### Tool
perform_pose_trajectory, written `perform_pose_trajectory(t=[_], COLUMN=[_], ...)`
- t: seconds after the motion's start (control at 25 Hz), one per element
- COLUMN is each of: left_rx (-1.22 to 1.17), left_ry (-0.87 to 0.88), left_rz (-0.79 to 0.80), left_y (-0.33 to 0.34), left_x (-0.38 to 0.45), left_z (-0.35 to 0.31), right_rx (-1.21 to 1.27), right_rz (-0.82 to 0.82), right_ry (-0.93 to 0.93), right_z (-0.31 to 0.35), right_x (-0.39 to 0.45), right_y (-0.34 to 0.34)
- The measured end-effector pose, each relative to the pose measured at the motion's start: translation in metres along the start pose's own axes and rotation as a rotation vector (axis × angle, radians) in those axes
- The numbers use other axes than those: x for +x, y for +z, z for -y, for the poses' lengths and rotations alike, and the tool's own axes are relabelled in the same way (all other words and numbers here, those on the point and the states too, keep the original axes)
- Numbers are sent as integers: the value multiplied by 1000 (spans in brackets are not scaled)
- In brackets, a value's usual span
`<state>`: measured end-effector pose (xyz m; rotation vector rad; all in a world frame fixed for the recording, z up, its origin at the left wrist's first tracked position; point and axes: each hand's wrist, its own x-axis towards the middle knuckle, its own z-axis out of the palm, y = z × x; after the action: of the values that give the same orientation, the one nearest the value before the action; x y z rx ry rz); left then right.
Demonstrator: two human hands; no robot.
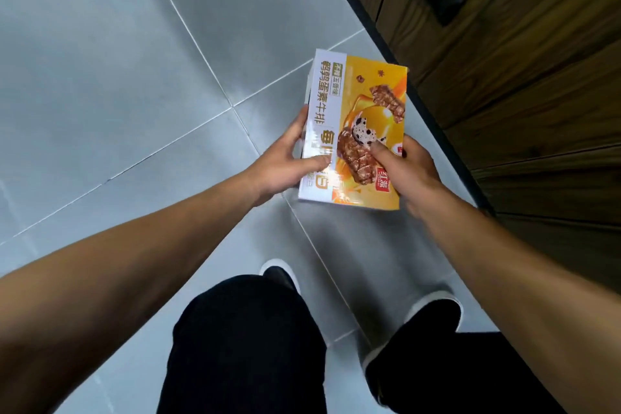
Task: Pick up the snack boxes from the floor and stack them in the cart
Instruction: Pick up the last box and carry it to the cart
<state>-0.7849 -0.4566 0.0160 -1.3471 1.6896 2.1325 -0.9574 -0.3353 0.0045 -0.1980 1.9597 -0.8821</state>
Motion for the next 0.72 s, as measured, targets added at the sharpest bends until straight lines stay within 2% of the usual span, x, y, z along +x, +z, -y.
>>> perform_pose_trajectory(t=[0.28, 0.4, 0.56, 0.64, 0.72], left_rx=[-162, -244, -251, -211, 19], left_ry=[-97, -124, -111, -114, -84], left_rz=[-114, -150, -183, -201, -239], left_y=[2, 18, 47, 54, 49], left_x=[-216, -297, -378, -410, -431], left_z=[-168, -244, -313, -335, -352], right_rx=[117, 191, 124, 125, -10], right_rz=[204, 303, 448, 476, 419], right_ry=[4, 123, 298, 260, 111], right_z=[151, 202, 259, 281, 294], right_x=[-207, -292, -377, -410, -438], right_y=[-87, -131, -185, -207, -219])
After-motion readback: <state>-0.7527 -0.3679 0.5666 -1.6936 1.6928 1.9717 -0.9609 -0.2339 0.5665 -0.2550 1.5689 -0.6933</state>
